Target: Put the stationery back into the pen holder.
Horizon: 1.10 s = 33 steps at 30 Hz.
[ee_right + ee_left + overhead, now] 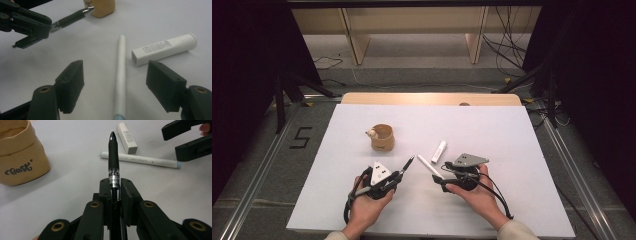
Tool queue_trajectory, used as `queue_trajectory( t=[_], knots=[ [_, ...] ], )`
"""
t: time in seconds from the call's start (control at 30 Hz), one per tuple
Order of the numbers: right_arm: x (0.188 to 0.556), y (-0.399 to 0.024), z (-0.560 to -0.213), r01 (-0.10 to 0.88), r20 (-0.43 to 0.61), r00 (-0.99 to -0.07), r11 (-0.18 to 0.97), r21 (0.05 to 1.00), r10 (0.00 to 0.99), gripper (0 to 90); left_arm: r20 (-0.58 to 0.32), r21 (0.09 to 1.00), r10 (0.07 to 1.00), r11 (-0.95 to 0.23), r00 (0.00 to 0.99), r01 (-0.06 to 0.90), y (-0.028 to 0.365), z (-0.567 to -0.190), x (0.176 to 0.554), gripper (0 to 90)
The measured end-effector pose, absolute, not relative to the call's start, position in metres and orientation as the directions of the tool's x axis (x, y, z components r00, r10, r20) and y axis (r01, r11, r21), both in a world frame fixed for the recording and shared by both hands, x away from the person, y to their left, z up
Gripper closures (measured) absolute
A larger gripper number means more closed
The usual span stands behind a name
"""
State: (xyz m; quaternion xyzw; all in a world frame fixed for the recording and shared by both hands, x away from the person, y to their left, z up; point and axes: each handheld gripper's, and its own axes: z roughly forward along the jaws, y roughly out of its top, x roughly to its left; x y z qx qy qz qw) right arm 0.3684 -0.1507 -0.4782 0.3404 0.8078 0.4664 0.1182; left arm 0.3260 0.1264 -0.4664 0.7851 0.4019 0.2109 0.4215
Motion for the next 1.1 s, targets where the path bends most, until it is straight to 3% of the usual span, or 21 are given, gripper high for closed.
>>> queue_trajectory(
  t=[1.1],
  knots=[
    [0.387, -0.115, -0.474, 0.481, 0.254, -0.764, 0.262, 0.836, 0.594, 34.5, -0.006, 0.835, 0.761, -0.353, 0.649, 0.422, 0.101, -0.471, 0.324, 79.7]
  ],
)
